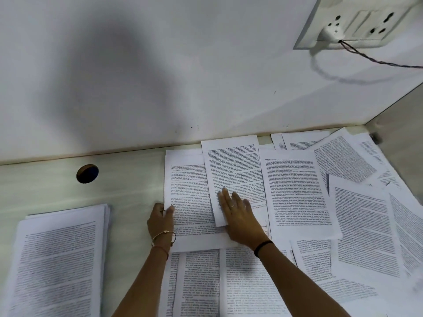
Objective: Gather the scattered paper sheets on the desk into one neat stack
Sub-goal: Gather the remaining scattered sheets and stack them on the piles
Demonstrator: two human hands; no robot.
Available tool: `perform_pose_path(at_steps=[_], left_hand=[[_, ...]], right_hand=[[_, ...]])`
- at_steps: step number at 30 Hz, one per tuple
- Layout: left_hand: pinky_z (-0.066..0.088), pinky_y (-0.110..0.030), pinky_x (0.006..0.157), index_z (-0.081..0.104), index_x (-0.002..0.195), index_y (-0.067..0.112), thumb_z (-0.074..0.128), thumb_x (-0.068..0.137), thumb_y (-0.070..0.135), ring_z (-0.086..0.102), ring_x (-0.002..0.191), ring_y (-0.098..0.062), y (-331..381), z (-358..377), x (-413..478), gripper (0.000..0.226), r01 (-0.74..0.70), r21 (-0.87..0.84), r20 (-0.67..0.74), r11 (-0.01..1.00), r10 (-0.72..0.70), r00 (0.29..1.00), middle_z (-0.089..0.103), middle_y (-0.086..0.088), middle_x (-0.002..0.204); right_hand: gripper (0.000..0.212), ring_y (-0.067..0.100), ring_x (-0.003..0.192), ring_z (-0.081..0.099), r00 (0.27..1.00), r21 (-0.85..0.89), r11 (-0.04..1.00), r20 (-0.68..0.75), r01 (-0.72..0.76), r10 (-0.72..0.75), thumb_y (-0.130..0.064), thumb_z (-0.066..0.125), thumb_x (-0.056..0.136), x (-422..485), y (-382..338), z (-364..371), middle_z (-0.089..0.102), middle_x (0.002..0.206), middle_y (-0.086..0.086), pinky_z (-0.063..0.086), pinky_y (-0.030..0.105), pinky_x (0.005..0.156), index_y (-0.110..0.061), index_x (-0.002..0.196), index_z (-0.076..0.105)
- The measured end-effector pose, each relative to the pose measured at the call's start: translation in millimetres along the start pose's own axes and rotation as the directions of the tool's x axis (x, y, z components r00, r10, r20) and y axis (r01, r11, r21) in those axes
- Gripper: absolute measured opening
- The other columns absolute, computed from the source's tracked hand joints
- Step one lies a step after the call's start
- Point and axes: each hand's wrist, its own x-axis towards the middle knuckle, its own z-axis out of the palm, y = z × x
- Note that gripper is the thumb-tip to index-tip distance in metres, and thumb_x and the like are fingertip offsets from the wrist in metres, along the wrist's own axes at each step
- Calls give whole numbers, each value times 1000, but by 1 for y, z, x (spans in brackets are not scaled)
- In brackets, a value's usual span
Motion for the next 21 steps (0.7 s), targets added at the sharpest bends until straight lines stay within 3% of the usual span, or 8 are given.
perform_pose_path(at_steps=[4,8,10,12,15,17,19,21], left_hand=[[38,-29,73,61,98,-1,59,88,31,62,97,-38,1,-3,3,34,-15,-17,69,1000,16,997,67,-22,99],[30,-37,109,51,132,9,39,97,41,45,129,-33,10,-2,2,49,115,-100,196,988,-94,976,52,-15,137],[26,-39,115,48,135,18,36,89,60,42,133,-28,14,-1,2,63,156,-239,274,958,-87,958,49,-8,141],[26,-42,116,47,135,24,37,71,77,41,134,-23,15,-2,2,84,177,-316,324,932,-69,944,48,-1,141],[35,-41,111,54,127,21,41,65,77,51,124,-24,13,-3,3,84,130,-259,319,957,-42,947,58,-4,130],[37,-42,109,52,129,19,41,63,77,53,122,-26,12,-2,4,89,116,-234,319,965,-36,947,59,-6,129],[35,-44,111,43,136,19,40,59,80,49,126,-27,12,-1,4,99,131,-190,342,973,-60,938,54,-6,135],[35,-44,111,39,139,19,48,59,76,49,127,-25,11,3,6,99,117,-172,387,978,-42,921,54,-4,135]], right_hand=[[70,38,106,64,997,-19,998,-45,-56,55,8,53,59,16,8,-9,62,123,22,58,47,71,3,129,54],[68,34,100,67,994,129,989,-85,74,-63,2,62,57,15,-21,-15,69,110,18,57,39,80,-2,124,58],[45,36,115,59,976,269,939,-74,215,-203,-20,54,88,9,-42,-20,64,120,19,48,43,98,-3,129,53],[69,30,130,46,974,390,898,16,204,-228,-58,26,95,7,-52,-32,55,135,15,33,40,113,-6,134,49],[87,11,137,35,999,664,747,-5,33,-39,-73,10,86,7,-40,-39,46,146,1,27,28,114,-15,138,48],[74,8,135,32,943,765,629,-94,-136,318,-70,19,91,4,-20,-27,42,146,-4,31,30,112,-19,137,49],[61,20,133,33,777,715,562,-41,-416,628,-58,36,95,-2,-3,-12,40,145,5,31,33,109,-15,138,44],[54,27,127,37,781,592,614,43,-522,623,-51,46,92,-5,3,-2,42,137,8,35,33,101,-12,128,47]])
